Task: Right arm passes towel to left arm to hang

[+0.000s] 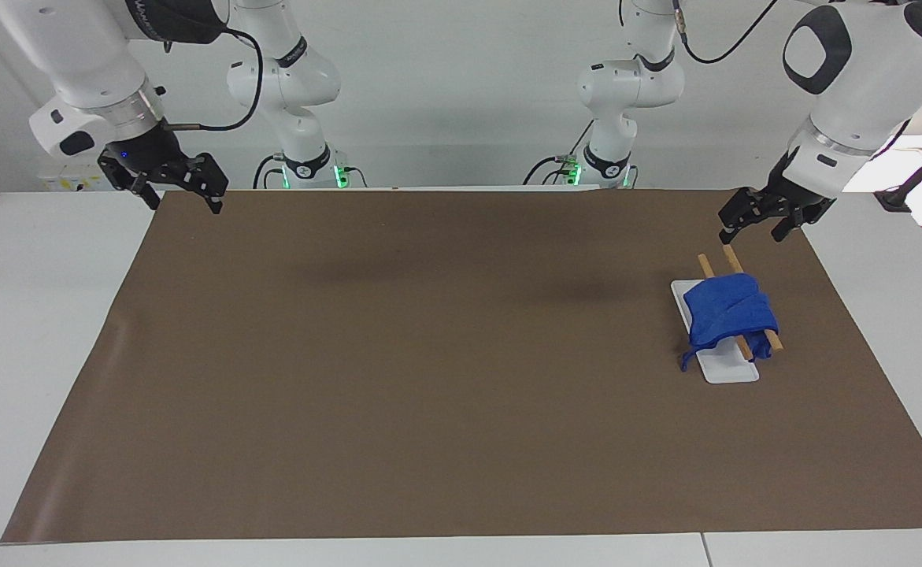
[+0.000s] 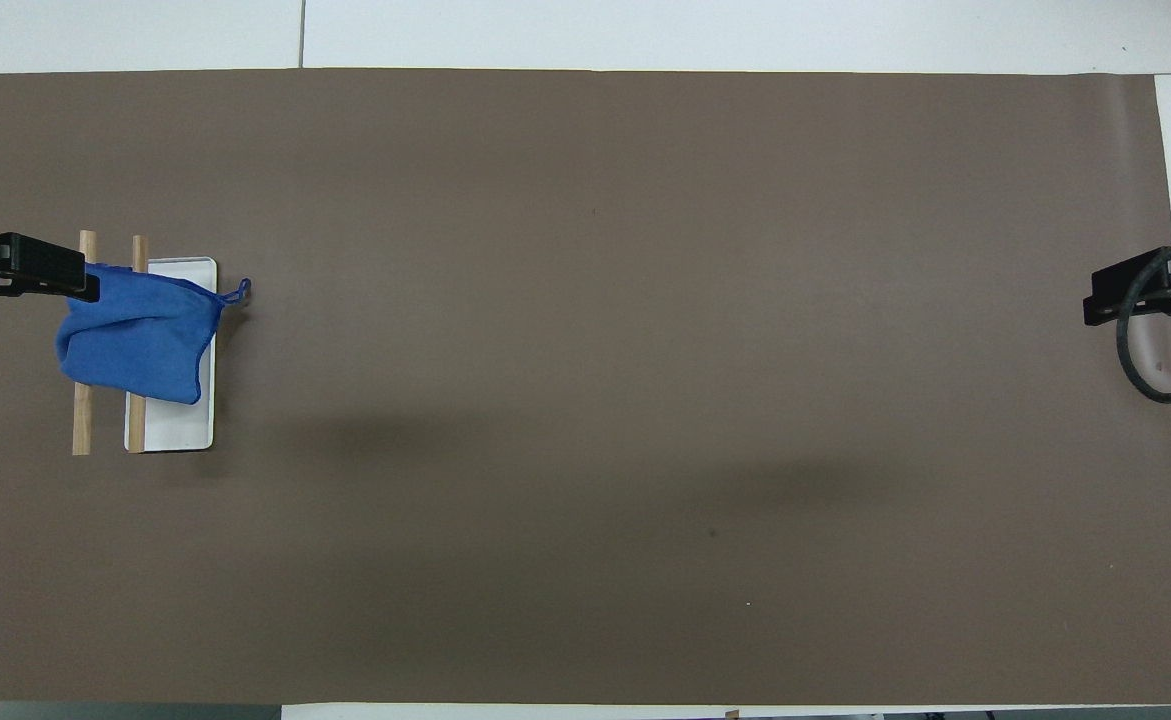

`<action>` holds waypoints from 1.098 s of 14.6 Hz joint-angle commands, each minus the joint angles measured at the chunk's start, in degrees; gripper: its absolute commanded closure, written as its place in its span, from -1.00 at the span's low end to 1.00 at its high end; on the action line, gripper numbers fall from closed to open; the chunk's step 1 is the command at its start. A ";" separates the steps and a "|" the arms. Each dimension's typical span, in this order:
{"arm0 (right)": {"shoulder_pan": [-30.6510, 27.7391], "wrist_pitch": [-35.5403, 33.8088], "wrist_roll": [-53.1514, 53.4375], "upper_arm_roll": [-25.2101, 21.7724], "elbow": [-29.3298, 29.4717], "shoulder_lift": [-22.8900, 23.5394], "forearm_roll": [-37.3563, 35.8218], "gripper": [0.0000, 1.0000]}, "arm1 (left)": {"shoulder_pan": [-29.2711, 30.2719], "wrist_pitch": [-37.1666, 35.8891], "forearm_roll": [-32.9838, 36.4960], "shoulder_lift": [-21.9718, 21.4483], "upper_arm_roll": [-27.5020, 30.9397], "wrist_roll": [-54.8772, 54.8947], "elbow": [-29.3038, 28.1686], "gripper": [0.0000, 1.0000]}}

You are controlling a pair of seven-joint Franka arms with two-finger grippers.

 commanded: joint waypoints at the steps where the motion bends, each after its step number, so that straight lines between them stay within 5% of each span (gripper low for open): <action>1: -0.65 0.31 -1.55 0.21 -1.05 -0.85 0.59 -1.00 | 0.58 -4.06 1.04 2.19 -0.10 0.93 4.74 -1.00; 16: -1.97 6.29 -3.57 0.12 -1.41 -0.59 0.51 -1.00 | 0.75 -3.27 2.45 0.96 -0.89 0.58 3.16 -1.00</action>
